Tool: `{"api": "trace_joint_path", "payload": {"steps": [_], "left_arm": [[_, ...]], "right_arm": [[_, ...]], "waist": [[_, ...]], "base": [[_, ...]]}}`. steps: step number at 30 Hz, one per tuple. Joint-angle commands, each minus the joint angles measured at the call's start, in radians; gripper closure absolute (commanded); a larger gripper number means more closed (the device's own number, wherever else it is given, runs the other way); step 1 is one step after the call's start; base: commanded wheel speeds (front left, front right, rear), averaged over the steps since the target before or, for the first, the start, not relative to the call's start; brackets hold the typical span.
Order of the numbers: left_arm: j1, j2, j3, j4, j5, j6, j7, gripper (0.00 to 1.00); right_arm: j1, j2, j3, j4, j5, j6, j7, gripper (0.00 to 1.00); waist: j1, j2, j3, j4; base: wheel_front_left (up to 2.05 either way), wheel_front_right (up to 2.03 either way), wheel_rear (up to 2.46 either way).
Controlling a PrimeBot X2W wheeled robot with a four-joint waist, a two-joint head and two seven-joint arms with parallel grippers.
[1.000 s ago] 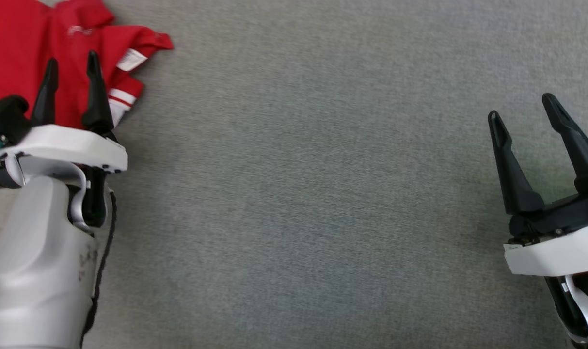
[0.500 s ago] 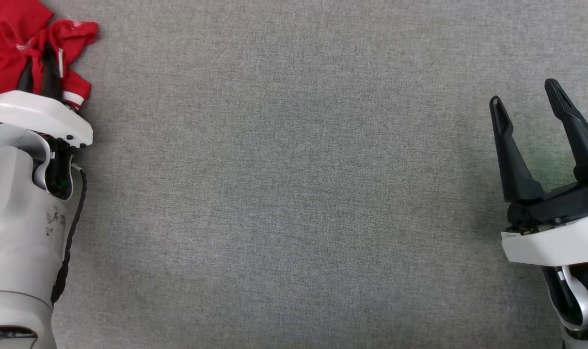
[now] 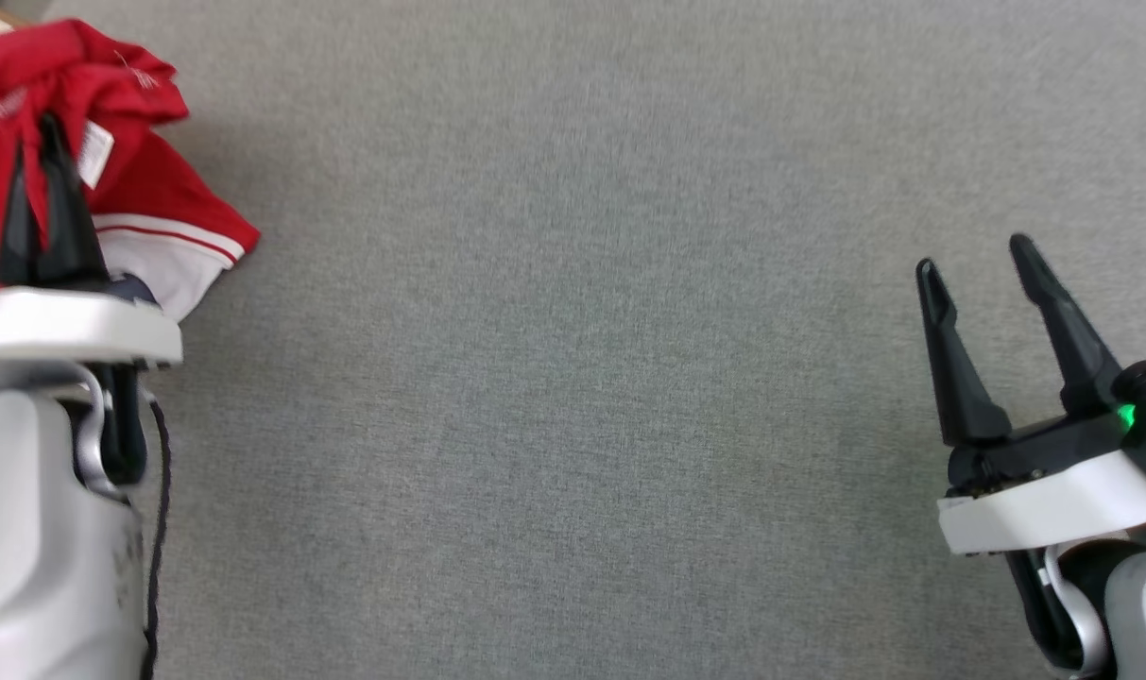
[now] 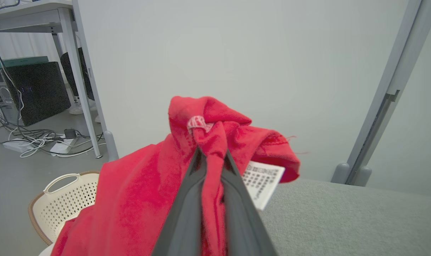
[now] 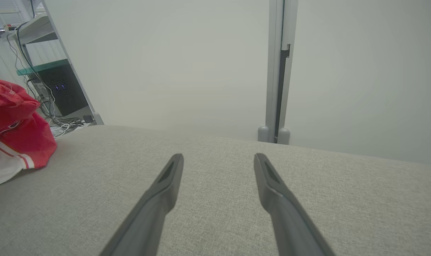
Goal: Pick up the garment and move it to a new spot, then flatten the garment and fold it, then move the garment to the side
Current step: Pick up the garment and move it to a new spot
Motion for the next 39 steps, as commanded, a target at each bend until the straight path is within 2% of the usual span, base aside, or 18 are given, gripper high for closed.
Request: {"api": "trace_joint_path", "payload": {"steps": [1,9,15,19,24,29,34,39], "left_arm": [[0.045,-0.005,0.008,-0.044,0.02,0.008,-0.004,1.0],[0.333,-0.064,-0.027,-0.325,0.087,0.025,0.012,1.0],[0.441,-0.086,-0.098,-0.491,0.113,0.035,0.091,1.0],[0.436,-0.103,-0.174,-0.54,0.124,0.013,0.132,1.0],[0.365,-0.116,-0.303,-0.527,0.133,-0.025,0.176,1.0],[0.245,-0.128,-0.447,-0.441,0.151,-0.05,0.195,1.0],[0.131,-0.138,-0.587,-0.326,0.136,-0.061,0.186,1.0],[0.066,-0.145,-0.706,-0.204,0.101,-0.062,0.169,1.0]], "right_arm": [[0.017,0.003,0.004,0.011,0.006,0.0,-0.01,0.0],[0.071,0.027,0.021,0.062,0.025,0.0,-0.034,0.0],[0.065,0.021,0.024,0.06,0.027,0.0,-0.04,0.0],[0.05,0.03,0.021,0.063,0.031,0.0,-0.054,0.0],[0.049,0.057,0.007,0.07,0.032,0.0,-0.081,0.0],[0.036,0.082,-0.006,0.088,0.037,0.0,-0.117,0.0],[0.027,0.098,-0.007,0.115,0.047,0.0,-0.15,0.0],[0.014,0.109,0.002,0.146,0.056,0.0,-0.18,0.0]], "waist": [[0.0,0.0,-0.075,-0.013],[0.0,0.0,-0.201,-0.069],[0.0,0.0,-0.185,-0.146],[0.0,0.0,-0.154,-0.224],[0.0,0.0,-0.106,-0.326],[0.0,0.0,-0.044,-0.411],[0.0,0.0,0.003,-0.456],[0.0,0.0,0.027,-0.47]], "base": [[0.0,0.0,0.0],[0.0,0.0,0.0],[0.0,0.0,0.0],[0.0,0.0,0.0],[0.0,0.0,0.0],[0.0,0.0,0.0],[0.0,0.0,0.0],[0.0,0.0,0.0]]}}
